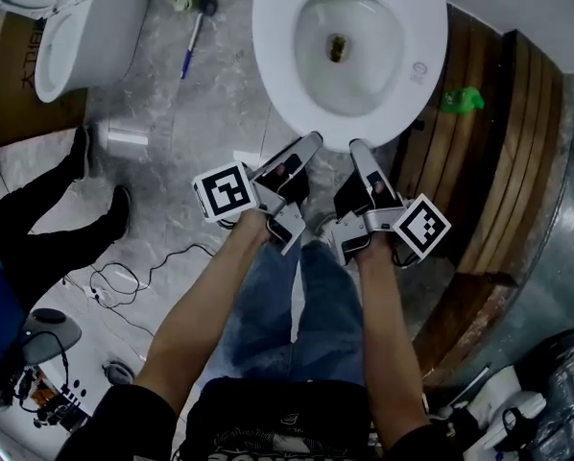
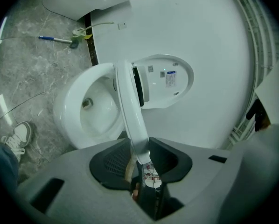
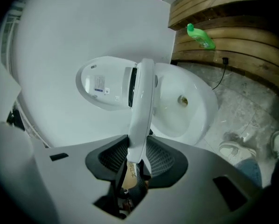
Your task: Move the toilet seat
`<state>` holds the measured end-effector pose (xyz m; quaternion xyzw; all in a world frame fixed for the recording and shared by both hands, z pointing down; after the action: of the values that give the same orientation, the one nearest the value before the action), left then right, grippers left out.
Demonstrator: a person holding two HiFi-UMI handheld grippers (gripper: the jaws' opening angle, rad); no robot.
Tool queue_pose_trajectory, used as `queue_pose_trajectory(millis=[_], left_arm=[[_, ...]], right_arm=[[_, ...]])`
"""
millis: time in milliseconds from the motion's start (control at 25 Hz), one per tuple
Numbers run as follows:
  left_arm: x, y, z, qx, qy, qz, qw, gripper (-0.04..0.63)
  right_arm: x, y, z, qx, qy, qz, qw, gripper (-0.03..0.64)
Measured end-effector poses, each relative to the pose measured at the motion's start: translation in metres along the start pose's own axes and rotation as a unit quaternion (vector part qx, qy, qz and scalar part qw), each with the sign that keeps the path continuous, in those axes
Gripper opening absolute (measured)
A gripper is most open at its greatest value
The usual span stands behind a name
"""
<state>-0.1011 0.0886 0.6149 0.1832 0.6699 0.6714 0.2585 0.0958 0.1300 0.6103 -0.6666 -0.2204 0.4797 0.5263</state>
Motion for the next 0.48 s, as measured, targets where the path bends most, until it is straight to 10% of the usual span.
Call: queue_pose_trajectory(millis=[480], left_arm=[[-0.006, -0.084, -0.017, 0.016, -0.01, 0.02, 0.9996, 0.129]], right_arm=[[0.018, 0.081, -0.012, -0.059, -0.008, -0.016, 0.998, 0.121]])
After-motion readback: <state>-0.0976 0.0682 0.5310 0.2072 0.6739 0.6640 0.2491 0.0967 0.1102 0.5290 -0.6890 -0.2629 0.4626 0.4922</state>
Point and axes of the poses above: the fingertips, and each gripper's own axes: x backward along the fingers, y to its left, z out of its underside, the point moved 9 cm from there along x, backward along the fingers, and after that the axes turned 6 degrees about z, right-handed, at the moved point
